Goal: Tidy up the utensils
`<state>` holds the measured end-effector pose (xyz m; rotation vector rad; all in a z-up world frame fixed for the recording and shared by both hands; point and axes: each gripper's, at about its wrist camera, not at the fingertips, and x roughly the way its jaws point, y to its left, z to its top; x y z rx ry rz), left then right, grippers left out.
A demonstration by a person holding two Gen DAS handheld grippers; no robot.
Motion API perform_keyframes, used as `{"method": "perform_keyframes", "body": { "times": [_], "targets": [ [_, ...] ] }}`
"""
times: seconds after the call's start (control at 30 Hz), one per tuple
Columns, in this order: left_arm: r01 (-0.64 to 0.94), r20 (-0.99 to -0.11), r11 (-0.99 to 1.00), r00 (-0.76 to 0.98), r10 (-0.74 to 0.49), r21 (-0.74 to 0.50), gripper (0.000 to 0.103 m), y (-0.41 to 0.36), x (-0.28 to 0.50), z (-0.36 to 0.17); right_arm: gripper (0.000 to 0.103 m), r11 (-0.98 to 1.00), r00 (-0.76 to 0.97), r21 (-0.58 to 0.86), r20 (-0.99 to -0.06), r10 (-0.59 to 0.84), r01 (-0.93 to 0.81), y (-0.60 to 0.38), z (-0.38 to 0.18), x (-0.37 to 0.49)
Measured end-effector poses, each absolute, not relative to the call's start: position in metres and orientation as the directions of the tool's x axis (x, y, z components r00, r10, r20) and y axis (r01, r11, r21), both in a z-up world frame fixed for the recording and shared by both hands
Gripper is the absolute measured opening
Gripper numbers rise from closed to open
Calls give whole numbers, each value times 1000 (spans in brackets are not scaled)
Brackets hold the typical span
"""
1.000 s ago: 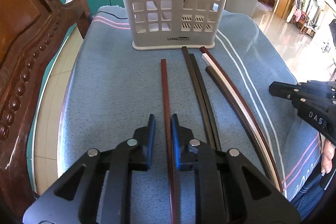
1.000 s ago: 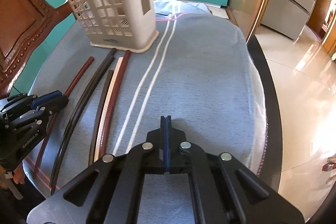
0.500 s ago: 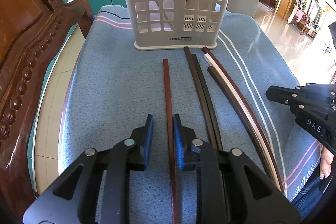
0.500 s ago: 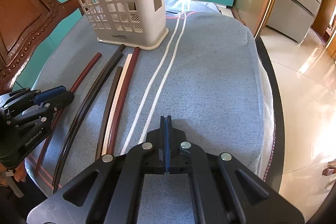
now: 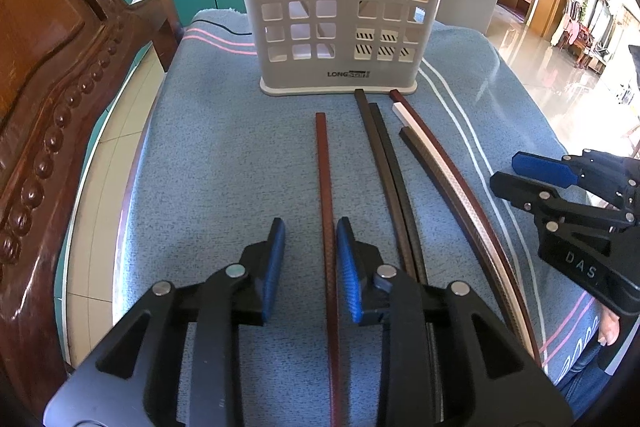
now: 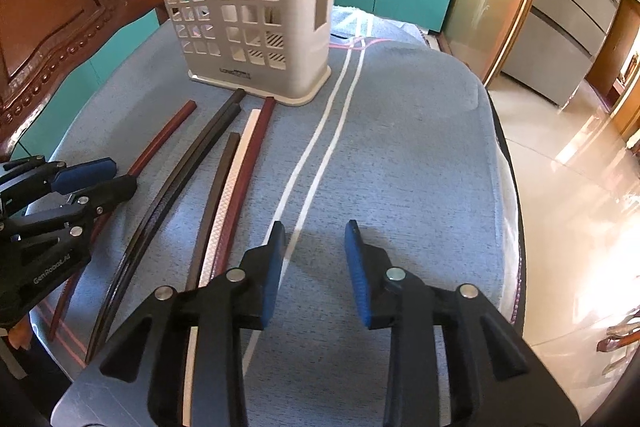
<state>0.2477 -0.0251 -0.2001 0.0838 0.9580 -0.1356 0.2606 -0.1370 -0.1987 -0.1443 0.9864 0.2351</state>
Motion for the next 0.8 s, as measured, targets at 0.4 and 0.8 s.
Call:
{"method": "perform_keyframes", "body": {
  "times": [0.4, 0.8],
  "targets": [
    [152, -820, 988, 568, -77, 12, 30, -25, 248, -200, 0, 952, 500, 86, -835, 231, -295, -137, -188, 248],
    [149, -820, 989, 568, -76, 12, 32, -24, 248, -200, 1, 967, 472, 77, -862, 187, -242, -157, -193, 252]
  ]
}}
